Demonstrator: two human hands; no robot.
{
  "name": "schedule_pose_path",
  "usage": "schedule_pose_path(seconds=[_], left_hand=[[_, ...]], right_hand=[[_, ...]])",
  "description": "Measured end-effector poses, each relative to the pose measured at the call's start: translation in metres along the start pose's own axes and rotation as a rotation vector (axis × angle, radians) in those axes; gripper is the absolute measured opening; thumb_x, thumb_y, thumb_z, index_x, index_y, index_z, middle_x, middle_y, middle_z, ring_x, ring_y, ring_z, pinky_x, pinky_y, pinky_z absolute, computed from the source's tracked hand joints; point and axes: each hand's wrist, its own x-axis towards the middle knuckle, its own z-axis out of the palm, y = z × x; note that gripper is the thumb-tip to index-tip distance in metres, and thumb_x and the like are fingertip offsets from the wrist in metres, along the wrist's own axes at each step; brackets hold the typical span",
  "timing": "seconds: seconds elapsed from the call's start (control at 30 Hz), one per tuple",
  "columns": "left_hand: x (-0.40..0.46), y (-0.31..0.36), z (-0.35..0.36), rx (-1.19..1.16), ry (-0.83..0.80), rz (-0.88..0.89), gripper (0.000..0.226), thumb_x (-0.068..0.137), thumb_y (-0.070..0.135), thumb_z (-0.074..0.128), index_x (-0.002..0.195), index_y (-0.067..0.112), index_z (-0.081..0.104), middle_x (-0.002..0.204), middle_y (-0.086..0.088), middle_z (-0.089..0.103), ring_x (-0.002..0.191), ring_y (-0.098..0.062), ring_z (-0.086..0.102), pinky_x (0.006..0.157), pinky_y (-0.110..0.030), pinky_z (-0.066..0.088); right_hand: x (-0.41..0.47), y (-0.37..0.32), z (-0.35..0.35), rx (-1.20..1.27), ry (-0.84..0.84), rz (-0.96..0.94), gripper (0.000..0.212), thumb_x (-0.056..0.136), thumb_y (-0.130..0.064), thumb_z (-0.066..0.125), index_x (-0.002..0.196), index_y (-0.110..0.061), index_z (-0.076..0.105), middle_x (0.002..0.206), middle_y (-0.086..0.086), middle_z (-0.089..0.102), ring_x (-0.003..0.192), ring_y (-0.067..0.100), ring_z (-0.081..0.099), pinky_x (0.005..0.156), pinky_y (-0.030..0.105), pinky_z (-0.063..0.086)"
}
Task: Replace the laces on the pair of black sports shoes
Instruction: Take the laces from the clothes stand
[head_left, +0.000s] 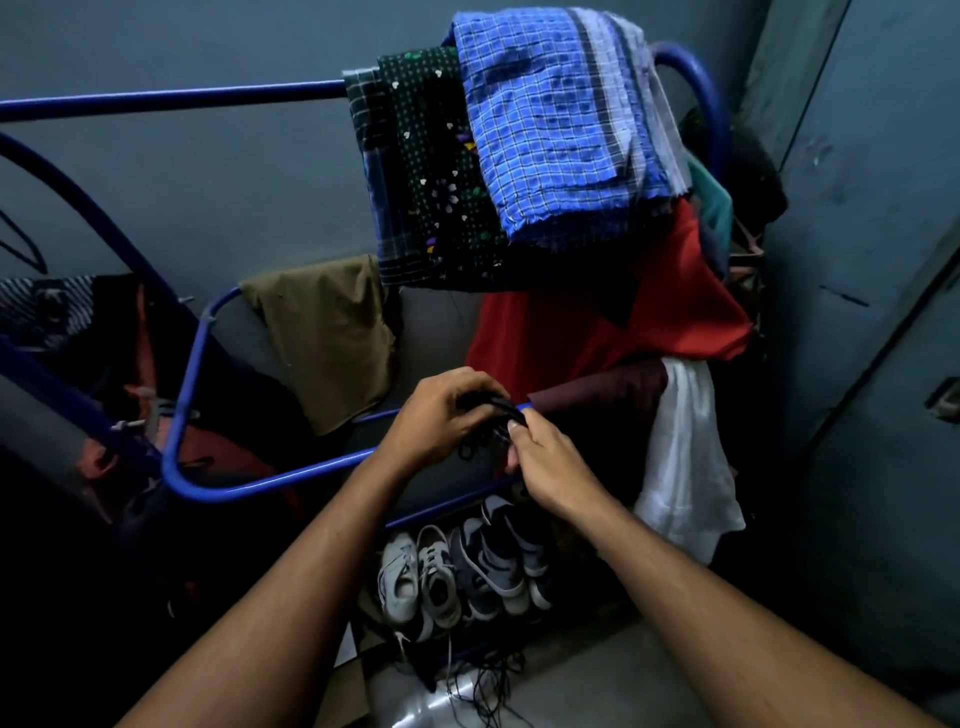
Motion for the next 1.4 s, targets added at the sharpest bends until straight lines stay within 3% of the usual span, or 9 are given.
schedule_pose_path(seconds=[0.17, 0.3, 0.4, 0.57, 0.77, 0.97, 1.07, 1.2, 1.4], left_hand=[[0.004, 0.025, -0.014, -0.092, -0.014, 0.008, 0.023, 0.091, 0.018, 0.077, 0.114, 0.022, 0.075, 0.104, 0.007, 0.072, 0.099, -0.012, 0.069, 0.089, -0.042, 0.054], [0.015, 0.067, -0.016, -0.184, -0.059, 0.035, 0.022, 0.09, 0.019, 0.079, 0.112, 0.024, 0.074, 0.097, 0.008, 0.074, 0.085, -0.006, 0.069, 0.078, -0.029, 0.055], [0.026, 0.099, -0.009, -0.196, -0.112, 0.068, 0.027, 0.087, 0.019, 0.082, 0.112, 0.025, 0.074, 0.095, 0.009, 0.073, 0.084, 0.006, 0.064, 0.078, -0.021, 0.051], [0.036, 0.148, 0.026, -0.519, -0.377, -0.032, 0.034, 0.09, 0.002, 0.076, 0.12, 0.015, 0.068, 0.095, -0.001, 0.074, 0.085, -0.007, 0.068, 0.079, -0.024, 0.055], [0.03, 0.217, 0.116, -0.688, -0.542, -0.048, 0.033, 0.089, -0.001, 0.075, 0.118, 0.015, 0.069, 0.096, -0.014, 0.072, 0.085, -0.026, 0.071, 0.083, -0.042, 0.059], [-0.016, 0.322, 0.21, -0.79, -0.678, -0.062, 0.027, 0.089, -0.001, 0.074, 0.107, 0.018, 0.071, 0.092, -0.01, 0.066, 0.079, -0.026, 0.064, 0.069, -0.036, 0.052], [-0.049, 0.375, 0.252, -0.797, -0.744, -0.065, 0.025, 0.09, -0.002, 0.073, 0.1, 0.021, 0.071, 0.088, -0.008, 0.067, 0.065, -0.023, 0.067, 0.066, -0.035, 0.055], [-0.104, 0.447, 0.31, -0.706, -0.837, -0.003, 0.023, 0.09, 0.001, 0.075, 0.103, 0.02, 0.07, 0.09, -0.007, 0.069, 0.075, -0.021, 0.069, 0.076, -0.038, 0.057], [-0.201, 0.519, 0.391, -0.587, -0.954, 0.023, 0.031, 0.087, 0.021, 0.083, 0.114, 0.017, 0.069, 0.101, -0.008, 0.072, 0.091, -0.02, 0.072, 0.079, -0.04, 0.061]], right_hand=[[-0.013, -0.007, -0.024, 0.117, -0.01, -0.05, 0.025, 0.105, -0.026, 0.042, 0.095, -0.011, 0.06, 0.082, 0.001, 0.068, 0.081, 0.015, 0.063, 0.086, 0.037, 0.049], [-0.029, -0.001, -0.045, 0.287, -0.001, -0.051, 0.026, 0.106, -0.03, 0.045, 0.12, -0.029, 0.067, 0.11, -0.005, 0.073, 0.108, 0.011, 0.066, 0.101, 0.037, 0.05], [-0.043, 0.012, -0.065, 0.409, -0.006, -0.016, 0.027, 0.104, -0.034, 0.046, 0.11, -0.045, 0.07, 0.111, -0.008, 0.075, 0.11, 0.012, 0.068, 0.103, 0.045, 0.051], [-0.086, 0.041, -0.109, 0.536, 0.073, 0.032, 0.025, 0.107, -0.025, 0.046, 0.121, -0.027, 0.067, 0.107, -0.004, 0.076, 0.103, 0.007, 0.07, 0.088, 0.022, 0.055], [-0.164, 0.1, -0.158, 0.696, 0.245, 0.088, 0.025, 0.096, -0.02, 0.057, 0.114, -0.03, 0.071, 0.112, 0.006, 0.075, 0.101, 0.025, 0.071, 0.096, 0.05, 0.052], [-0.282, 0.153, -0.205, 0.787, 0.359, 0.099, 0.022, 0.085, -0.02, 0.065, 0.104, -0.011, 0.069, 0.105, 0.007, 0.071, 0.103, 0.022, 0.065, 0.093, 0.036, 0.049], [-0.346, 0.178, -0.223, 0.754, 0.446, 0.141, 0.046, 0.081, -0.024, 0.074, 0.112, 0.007, 0.061, 0.105, 0.011, 0.068, 0.101, 0.024, 0.065, 0.091, 0.037, 0.049], [-0.442, 0.211, -0.243, 0.71, 0.568, 0.233, 0.018, 0.093, -0.01, 0.069, 0.108, -0.002, 0.065, 0.084, 0.01, 0.073, 0.072, 0.016, 0.071, 0.063, 0.023, 0.055], [-0.571, 0.275, -0.24, 0.791, 0.711, 0.412, 0.011, 0.098, -0.011, 0.061, 0.109, -0.012, 0.065, 0.083, 0.007, 0.068, 0.074, 0.025, 0.072, 0.069, 0.035, 0.055]])
